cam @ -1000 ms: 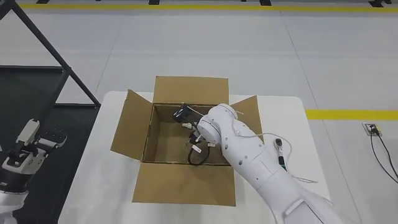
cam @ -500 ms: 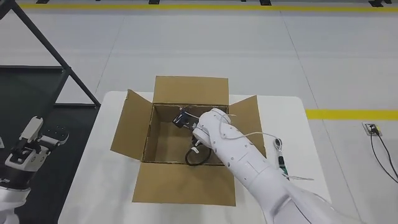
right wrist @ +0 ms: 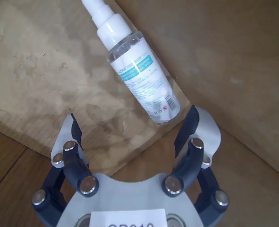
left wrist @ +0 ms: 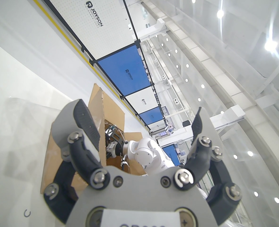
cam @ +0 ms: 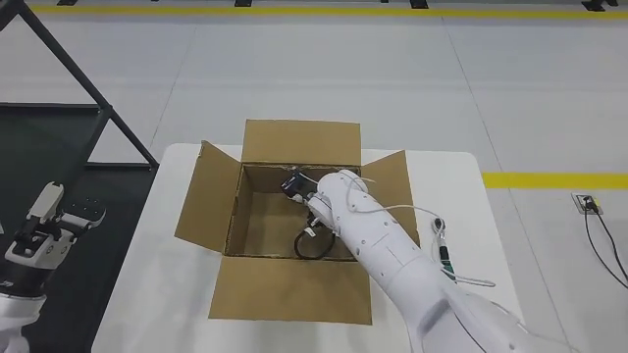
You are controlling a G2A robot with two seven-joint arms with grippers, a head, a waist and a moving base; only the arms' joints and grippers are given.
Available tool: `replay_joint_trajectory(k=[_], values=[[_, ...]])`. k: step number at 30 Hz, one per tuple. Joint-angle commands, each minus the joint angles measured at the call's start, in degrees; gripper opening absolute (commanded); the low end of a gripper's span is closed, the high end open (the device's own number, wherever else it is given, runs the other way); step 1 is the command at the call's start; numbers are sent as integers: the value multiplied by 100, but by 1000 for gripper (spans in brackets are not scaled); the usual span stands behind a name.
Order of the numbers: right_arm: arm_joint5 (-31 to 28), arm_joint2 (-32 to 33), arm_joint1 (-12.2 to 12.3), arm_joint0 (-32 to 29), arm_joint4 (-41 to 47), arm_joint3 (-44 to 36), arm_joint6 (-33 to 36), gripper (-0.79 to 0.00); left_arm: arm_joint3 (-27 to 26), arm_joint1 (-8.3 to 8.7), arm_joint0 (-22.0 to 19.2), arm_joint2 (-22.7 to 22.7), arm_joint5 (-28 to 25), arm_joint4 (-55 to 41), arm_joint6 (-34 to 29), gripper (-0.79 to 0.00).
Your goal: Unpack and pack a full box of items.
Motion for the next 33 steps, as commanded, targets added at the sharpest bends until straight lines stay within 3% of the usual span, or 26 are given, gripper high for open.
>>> replay_joint_trajectory(k=[1, 8, 13, 19, 33], values=[[-91, -13, -34, 22, -4, 76, 13, 0, 3, 1, -12, 8, 5, 6, 3, 0], [-532, -62, -135, 92, -21, 284, 210, 0, 16, 4, -45, 22, 6, 3, 18, 0], [-1297, -57, -170, 138, 55, 342, 220, 0, 27, 5, -56, 28, -5, -7, 11, 0], [-1485, -26, -168, 257, 60, 383, -57, 0, 32, 7, -64, 26, -4, 5, 31, 0], [-846, -31, -248, 199, -28, 588, -285, 0, 37, 8, -50, -9, 16, -18, 58, 0]])
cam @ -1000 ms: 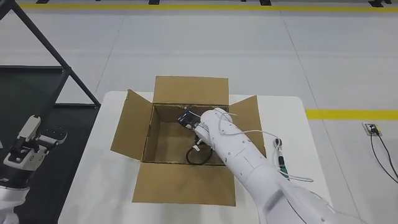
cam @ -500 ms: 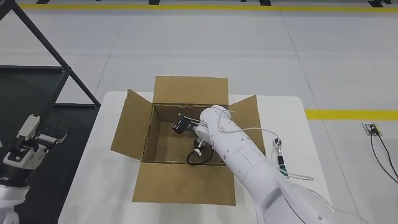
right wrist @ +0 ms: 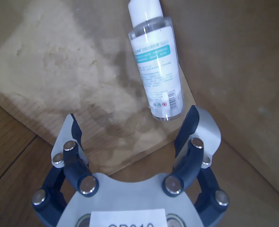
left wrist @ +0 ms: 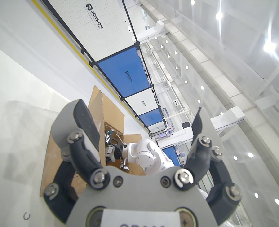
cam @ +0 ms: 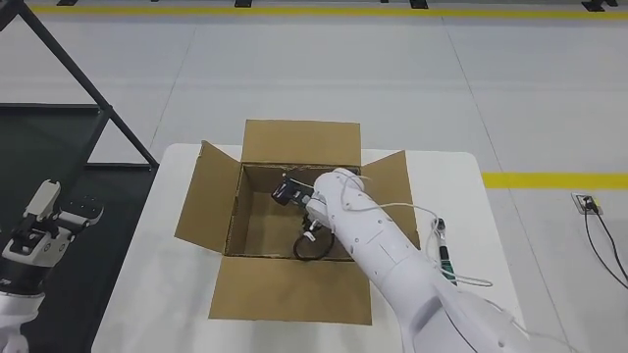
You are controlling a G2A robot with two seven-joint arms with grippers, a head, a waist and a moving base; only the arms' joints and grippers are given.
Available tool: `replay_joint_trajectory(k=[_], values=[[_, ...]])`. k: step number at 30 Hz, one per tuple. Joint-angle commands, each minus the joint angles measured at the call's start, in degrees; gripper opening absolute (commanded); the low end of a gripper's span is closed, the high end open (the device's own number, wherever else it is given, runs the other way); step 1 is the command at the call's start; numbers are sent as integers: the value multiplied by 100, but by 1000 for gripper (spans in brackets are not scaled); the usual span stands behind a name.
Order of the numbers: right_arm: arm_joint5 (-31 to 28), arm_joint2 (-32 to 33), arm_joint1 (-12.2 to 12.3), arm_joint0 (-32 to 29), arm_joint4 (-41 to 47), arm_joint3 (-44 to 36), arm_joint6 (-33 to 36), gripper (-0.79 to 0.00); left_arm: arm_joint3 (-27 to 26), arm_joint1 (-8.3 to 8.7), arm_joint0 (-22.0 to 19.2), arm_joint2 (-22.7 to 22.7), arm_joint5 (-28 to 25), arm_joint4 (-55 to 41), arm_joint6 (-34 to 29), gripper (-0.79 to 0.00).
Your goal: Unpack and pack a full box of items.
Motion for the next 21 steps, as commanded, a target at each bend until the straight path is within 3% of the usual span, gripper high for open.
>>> replay_joint_trajectory(k=[1, 10, 15, 21], values=[[-25, 12, -5, 5, 20, 56, 18, 0, 7, 0, 3, -2, -4, -2, 2, 0], [-965, -12, -36, 55, 36, 89, 498, 0, 19, 1, -15, 20, -1, -11, -3, 0], [-1451, 17, -17, 125, 89, 52, 298, 0, 16, 6, -45, 44, 9, 13, -17, 0], [-1203, 67, 9, 152, 117, 37, -159, 0, 16, 11, -60, 46, 2, 31, -43, 0]])
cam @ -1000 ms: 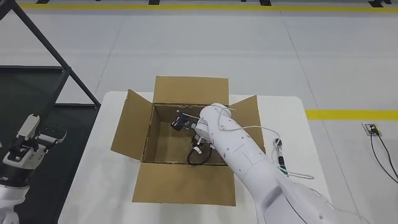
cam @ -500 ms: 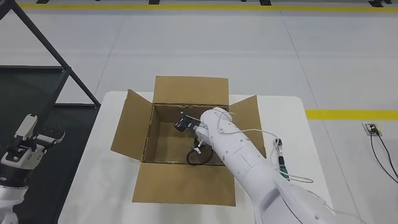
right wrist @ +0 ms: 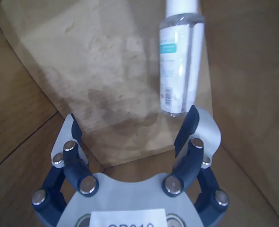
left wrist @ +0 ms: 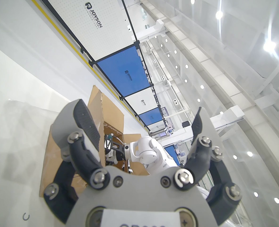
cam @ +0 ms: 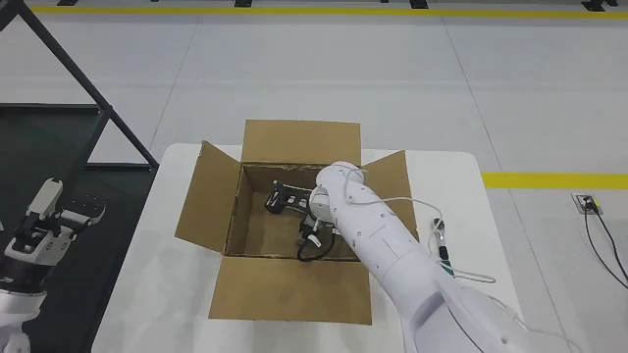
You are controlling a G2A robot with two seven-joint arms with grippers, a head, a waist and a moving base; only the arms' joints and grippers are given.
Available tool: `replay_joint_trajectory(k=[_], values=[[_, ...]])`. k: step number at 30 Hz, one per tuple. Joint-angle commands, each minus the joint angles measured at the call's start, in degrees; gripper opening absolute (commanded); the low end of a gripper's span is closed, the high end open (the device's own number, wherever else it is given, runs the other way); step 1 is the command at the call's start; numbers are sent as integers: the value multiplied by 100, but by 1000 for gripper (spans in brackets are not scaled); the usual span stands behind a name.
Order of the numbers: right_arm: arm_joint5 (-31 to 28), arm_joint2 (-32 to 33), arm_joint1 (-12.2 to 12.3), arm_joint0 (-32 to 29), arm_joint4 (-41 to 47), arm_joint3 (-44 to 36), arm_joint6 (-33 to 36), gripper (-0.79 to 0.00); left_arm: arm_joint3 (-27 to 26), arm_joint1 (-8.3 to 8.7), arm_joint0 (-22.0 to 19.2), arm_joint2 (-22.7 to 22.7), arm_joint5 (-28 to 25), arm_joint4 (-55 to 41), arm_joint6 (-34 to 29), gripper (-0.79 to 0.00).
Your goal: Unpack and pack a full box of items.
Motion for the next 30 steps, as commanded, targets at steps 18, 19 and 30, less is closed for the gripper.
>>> replay_joint_trajectory(k=[18, 19, 30], values=[[-526, -20, -36, -95, -3, 128, 251, 0, -4, -1, 38, -24, -21, 1, 57, 0], [-568, 1, -24, -71, 30, 135, 158, 0, -5, -2, 37, -15, -16, 4, 58, 0], [165, 212, 35, -181, 369, 54, -786, 0, -59, -7, 84, -7, -34, 32, 106, 0]])
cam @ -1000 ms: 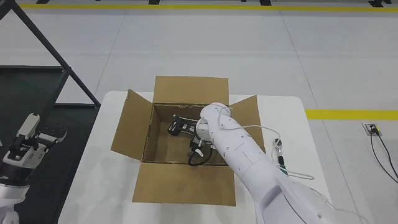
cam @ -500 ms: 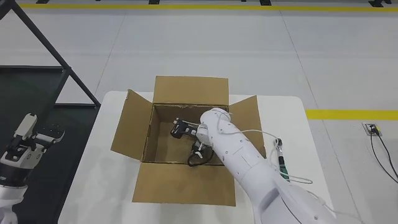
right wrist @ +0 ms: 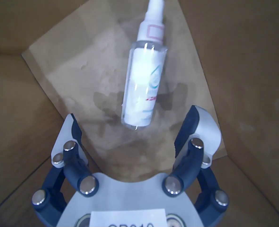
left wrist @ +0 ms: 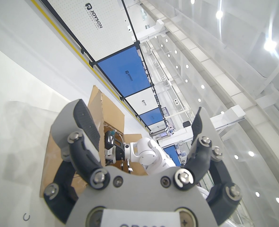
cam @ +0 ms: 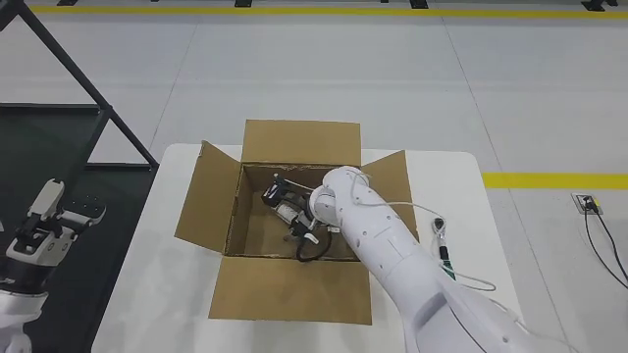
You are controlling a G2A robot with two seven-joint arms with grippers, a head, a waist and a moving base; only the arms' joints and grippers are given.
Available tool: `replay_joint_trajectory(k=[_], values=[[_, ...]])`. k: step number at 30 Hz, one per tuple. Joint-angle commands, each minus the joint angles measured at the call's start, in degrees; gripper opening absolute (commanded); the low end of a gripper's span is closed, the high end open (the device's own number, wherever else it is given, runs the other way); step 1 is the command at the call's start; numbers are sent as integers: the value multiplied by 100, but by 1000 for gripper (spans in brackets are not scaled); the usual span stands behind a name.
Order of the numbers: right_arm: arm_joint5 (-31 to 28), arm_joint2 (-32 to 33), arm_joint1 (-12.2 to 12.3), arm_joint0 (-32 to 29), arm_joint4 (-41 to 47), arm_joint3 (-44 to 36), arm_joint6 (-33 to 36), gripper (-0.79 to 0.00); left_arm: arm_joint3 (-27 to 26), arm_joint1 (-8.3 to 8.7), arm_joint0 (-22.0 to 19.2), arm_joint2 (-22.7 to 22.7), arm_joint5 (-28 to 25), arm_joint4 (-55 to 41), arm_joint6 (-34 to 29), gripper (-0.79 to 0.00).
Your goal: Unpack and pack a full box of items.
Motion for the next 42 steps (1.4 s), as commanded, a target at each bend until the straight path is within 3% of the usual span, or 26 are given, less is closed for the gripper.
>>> replay_joint_trajectory(k=[1, 5, 7, 8, 10, 27, 29, 30, 31, 32, 42], values=[[45, -8, -2, -52, -21, -14, -93, 0, -9, -4, 33, -26, -6, -14, 26, 0], [226, -28, -21, -155, -66, -45, -240, 0, -28, -10, 84, -56, -24, -22, 55, 0], [293, -28, -20, -181, -80, -28, -347, -203, -37, -13, 101, -57, -29, -27, 68, 0], [313, -35, -22, -202, -96, -27, -368, -394, -42, -15, 108, -57, -32, -27, 73, 0], [348, -28, -24, -234, -88, -21, -442, -468, -55, -16, 117, -57, -28, -26, 66, 0], [609, -122, -114, -401, -291, -100, -473, -477, -48, -21, 140, -54, -43, -19, 31, 0], [611, -126, -126, -398, -299, -92, -454, -517, -45, -22, 148, -62, -50, -24, 26, 0], [622, -125, -130, -394, -299, -82, -445, -610, -44, -22, 150, -66, -53, -26, 23, 0], [628, -120, -134, -389, -290, -76, -446, -754, -43, -22, 152, -72, -65, -24, 22, 0], [628, -113, -136, -378, -280, -63, -435, -785, -41, -23, 155, -75, -73, -30, 17, 0], [364, -28, -63, -150, -231, 5, -524, -785, -40, -23, 155, -89, -94, -51, -41, 0]])
